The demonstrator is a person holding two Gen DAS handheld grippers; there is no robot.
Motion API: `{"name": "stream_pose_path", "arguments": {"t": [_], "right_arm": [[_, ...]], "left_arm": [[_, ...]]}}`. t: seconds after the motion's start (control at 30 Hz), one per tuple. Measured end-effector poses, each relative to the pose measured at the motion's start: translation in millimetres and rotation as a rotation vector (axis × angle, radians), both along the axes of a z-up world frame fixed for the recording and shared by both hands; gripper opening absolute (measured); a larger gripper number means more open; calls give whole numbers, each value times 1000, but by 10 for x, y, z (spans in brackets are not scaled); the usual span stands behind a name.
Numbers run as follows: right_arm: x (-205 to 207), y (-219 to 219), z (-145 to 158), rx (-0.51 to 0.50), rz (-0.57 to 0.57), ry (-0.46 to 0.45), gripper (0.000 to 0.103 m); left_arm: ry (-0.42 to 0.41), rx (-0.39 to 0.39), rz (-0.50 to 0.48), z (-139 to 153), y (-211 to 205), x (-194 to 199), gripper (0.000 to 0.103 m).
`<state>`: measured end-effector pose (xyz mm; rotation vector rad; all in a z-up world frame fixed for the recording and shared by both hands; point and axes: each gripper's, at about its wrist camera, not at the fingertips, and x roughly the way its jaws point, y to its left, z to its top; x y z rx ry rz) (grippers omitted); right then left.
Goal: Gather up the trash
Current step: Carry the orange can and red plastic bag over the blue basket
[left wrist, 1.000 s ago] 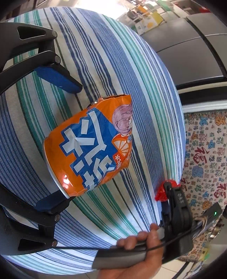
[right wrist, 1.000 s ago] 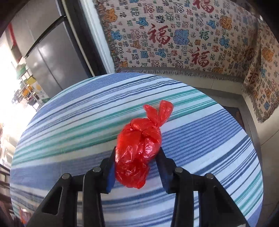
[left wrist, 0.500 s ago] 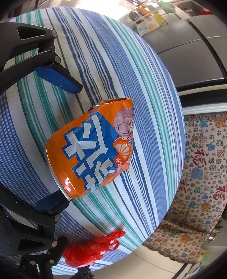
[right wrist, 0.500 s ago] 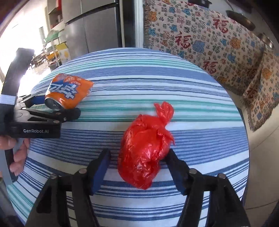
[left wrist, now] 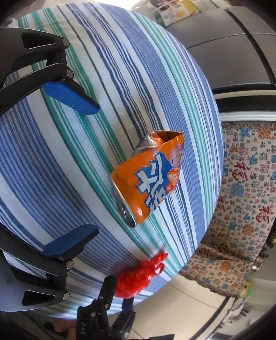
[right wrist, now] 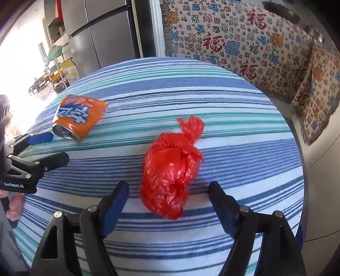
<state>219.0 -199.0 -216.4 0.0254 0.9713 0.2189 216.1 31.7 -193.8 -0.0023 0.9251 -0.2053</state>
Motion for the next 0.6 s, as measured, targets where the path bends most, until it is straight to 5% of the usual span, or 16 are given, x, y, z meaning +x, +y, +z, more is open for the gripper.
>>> {"name": "stream_pose_path", "arguments": {"t": [0.17, 0.3, 0.4, 0.43, 0.47, 0.5, 0.6], "right_arm": [[64, -169, 221, 94, -42, 50, 79], [208, -53, 207, 56, -36, 101, 79], [304, 5, 110, 33, -51, 140, 78], [320, -2, 95, 43, -54, 148, 71], [332, -8, 87, 52, -50, 160, 42], [323, -21, 101, 57, -51, 160, 39], [206, -42, 224, 35, -45, 111, 38]], "left_arm": [[9, -72, 10, 136, -126, 139, 102], [27, -18, 52, 173, -234, 252, 100], [72, -9, 89, 120, -202, 324, 86], [85, -20, 92, 100, -172, 332, 80], [87, -33, 91, 92, -156, 337, 75], [85, -47, 85, 84, -133, 334, 57], [47, -68, 88, 102, -54, 282, 57]]}}
